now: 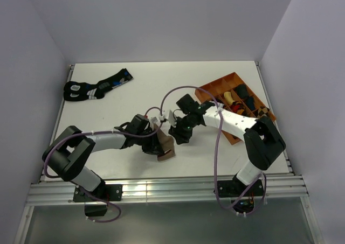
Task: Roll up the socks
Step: Roll the sock at the center of the board.
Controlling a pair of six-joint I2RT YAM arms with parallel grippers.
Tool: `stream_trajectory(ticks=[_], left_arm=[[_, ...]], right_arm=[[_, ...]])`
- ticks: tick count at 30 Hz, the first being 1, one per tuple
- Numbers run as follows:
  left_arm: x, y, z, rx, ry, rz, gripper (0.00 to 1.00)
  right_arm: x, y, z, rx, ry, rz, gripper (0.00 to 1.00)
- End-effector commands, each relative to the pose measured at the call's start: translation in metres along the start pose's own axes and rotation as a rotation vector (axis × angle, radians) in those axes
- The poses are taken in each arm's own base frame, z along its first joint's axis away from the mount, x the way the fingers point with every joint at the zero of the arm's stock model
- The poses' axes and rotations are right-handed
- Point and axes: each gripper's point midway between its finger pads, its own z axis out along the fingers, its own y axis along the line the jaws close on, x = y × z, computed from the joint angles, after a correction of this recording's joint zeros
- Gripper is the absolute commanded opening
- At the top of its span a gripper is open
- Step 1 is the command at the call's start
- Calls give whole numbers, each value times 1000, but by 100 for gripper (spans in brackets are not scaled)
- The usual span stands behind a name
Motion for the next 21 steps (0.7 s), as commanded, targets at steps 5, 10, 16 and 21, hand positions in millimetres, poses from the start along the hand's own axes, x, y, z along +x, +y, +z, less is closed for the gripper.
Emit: stream_trajectory(ticks=[5, 10, 16, 21], left_arm=[[1, 1, 4, 0, 59, 1, 0], [4, 2, 9, 16, 80, -20, 0], [3, 2, 13, 35, 89, -26, 0], [4, 4, 15, 34, 93, -34, 0]], right_arm=[[-14, 31, 15, -11, -55, -242, 54], [-6, 47, 26, -53, -41, -281, 54], [-4, 60, 37, -85, -16, -317, 53], [-8, 62, 41, -91, 1, -319, 54]])
